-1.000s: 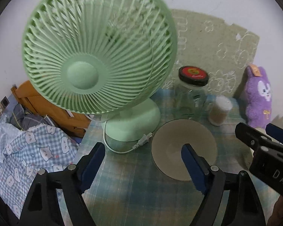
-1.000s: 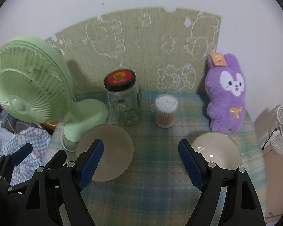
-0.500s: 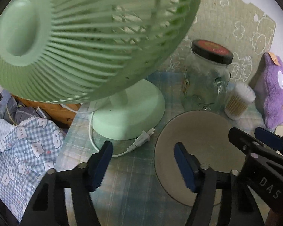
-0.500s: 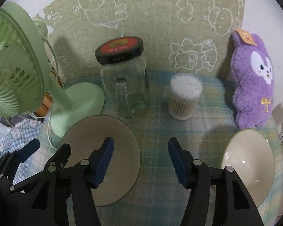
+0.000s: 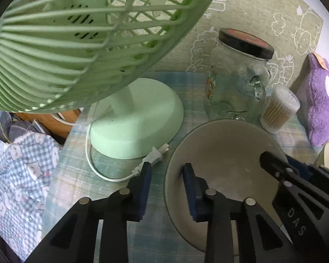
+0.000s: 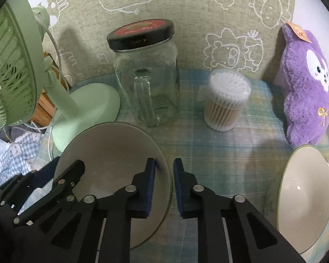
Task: Organize plates and bowls
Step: 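Move both tools to the next grey plate by the fan base and close on its rim, then lift the grey plate with both tools and carry it toward the first grey plate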
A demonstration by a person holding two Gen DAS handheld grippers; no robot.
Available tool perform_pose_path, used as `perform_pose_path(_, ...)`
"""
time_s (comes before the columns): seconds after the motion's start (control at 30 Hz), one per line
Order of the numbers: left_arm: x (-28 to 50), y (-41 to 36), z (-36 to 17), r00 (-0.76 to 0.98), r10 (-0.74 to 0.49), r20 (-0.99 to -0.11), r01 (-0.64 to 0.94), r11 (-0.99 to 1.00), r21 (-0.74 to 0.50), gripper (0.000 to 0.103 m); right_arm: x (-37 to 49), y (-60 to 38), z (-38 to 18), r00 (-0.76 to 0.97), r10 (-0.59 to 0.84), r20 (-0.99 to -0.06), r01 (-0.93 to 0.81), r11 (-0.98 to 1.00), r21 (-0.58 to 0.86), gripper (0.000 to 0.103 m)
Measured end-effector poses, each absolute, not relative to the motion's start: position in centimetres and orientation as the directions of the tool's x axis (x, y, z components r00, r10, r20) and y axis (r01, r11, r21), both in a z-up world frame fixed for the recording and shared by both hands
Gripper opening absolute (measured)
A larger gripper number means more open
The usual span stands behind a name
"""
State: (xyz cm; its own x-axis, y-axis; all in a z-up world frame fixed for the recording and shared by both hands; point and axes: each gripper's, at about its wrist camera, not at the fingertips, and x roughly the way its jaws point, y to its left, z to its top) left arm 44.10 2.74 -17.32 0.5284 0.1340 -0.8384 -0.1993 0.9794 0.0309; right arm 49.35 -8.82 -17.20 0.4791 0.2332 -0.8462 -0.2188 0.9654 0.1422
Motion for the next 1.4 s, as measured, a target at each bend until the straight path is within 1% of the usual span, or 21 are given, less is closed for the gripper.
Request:
perform_pose_path(0.03,44.2,2.7,-17.4,0.523,0.125,-0.843,-0.197,0.980,0.023,0.026,49.3,-8.8,-17.2,0.478,0.240,-0.845,-0.218,0.964,0.151,0.017)
perform_pose_path(0.17,44.2,2.7,-17.6,0.512,0.096,-0.853,-0.177,0.984,0.004,0.015,49.3,-8.9,-17.2,0.475,0.253,-0.843,-0.223,0.961,0.163,0.017)
perform_pose_path(0.53,43.3,1.6,-17.0,0.513,0.116,-0.850,-0.160,0.986,0.038,0.014,48.4,-9.5,-16.7,0.456,0.258,-0.852,-0.221,0.960,0.172,0.016)
perform_pose_path(0.97,40.0,0.0,-16.1,0.520,0.109,-0.847,-0.118,0.992,0.055,0.014,44.7,-10.9,-15.6,0.455,0.248,-0.855,-0.197,0.965,0.175,0.016)
perform_pose_path(1.4,36.2,-1.1,-12.8,0.559,0.058,-0.827,-0.071,0.997,0.023,0.014,40.2,-12.3,-11.7,0.485,0.204,-0.851,-0.151,0.977,0.148,0.016)
